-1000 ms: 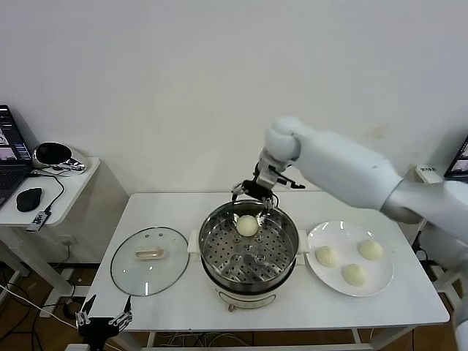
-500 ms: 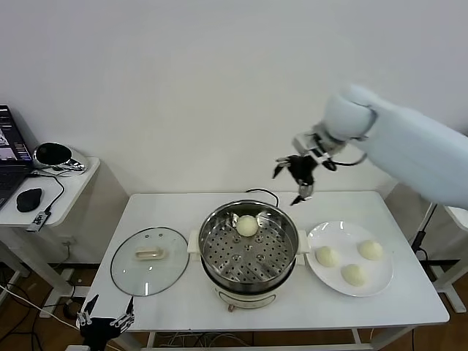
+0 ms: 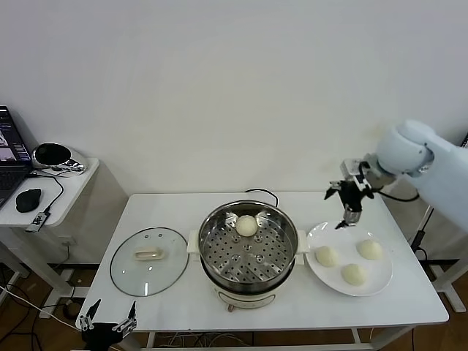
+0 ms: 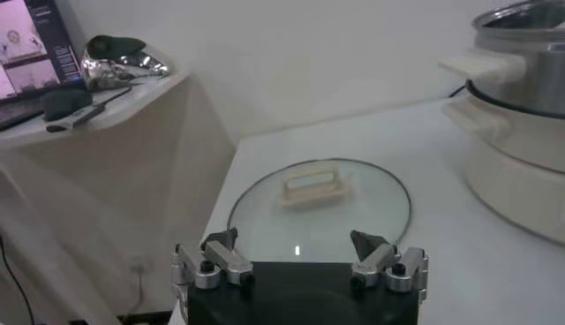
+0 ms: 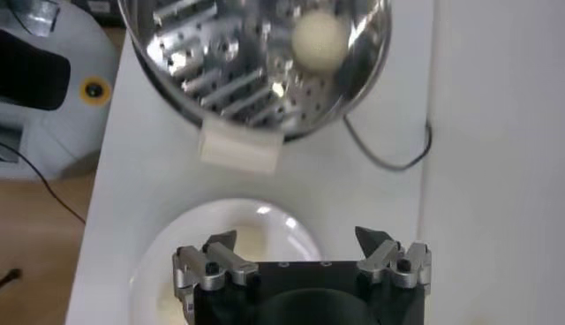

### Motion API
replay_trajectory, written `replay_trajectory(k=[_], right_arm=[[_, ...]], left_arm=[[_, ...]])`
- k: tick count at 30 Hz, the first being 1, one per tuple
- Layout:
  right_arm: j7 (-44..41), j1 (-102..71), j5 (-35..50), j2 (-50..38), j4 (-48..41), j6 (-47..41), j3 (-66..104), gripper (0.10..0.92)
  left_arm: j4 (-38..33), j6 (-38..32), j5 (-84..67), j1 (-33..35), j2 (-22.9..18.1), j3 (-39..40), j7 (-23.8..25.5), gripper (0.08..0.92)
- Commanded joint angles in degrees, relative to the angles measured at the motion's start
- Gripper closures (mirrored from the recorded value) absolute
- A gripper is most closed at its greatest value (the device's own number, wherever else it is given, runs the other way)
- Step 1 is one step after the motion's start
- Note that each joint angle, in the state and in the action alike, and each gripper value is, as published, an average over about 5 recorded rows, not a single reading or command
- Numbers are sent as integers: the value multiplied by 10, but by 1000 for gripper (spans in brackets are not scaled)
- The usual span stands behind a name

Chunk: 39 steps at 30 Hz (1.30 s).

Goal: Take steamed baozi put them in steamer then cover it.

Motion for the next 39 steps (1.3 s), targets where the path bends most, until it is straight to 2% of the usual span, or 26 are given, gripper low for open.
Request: replay_trajectory(k=[1,13,39], right_arm=[[9,-133,-72,-9,-26,-4,64,203],[39,-202,-118,81,-103,-3,120,203],[92,-283,-193,130,-155,27,180,203]], left_arm=[[-2,0,5,7,-5,1,0,177],[17,-1,8,3,-7,-3,-3,177],[25,-1,16,4,-7,-1,1,177]])
